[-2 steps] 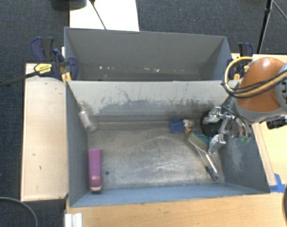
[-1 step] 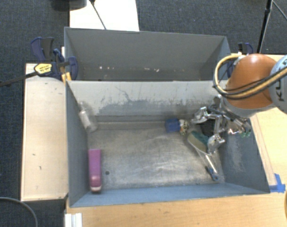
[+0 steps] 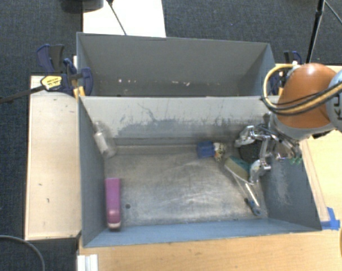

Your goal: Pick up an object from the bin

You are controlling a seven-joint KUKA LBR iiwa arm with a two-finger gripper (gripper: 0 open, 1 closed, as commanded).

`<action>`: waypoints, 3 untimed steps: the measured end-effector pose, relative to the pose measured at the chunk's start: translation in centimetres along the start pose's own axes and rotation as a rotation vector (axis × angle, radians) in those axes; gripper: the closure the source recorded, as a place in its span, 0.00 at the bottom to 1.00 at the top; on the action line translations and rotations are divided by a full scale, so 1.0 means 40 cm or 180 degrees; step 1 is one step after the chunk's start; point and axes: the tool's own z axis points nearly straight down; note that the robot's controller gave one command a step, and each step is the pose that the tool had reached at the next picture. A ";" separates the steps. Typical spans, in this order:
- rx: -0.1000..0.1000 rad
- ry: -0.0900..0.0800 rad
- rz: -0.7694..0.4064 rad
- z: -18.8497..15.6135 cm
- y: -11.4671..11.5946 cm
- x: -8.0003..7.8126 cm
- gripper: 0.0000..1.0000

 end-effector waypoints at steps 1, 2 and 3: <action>0.0017 0.0010 0.0484 0.022 -0.005 0.003 0.00; 0.0002 0.0002 -0.1697 0.081 -0.003 -0.007 0.00; -0.0007 -0.0001 -0.1687 0.081 0.000 -0.008 1.00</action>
Offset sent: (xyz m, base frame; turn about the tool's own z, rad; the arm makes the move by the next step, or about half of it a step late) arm -0.0044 -0.0011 -0.0367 0.2187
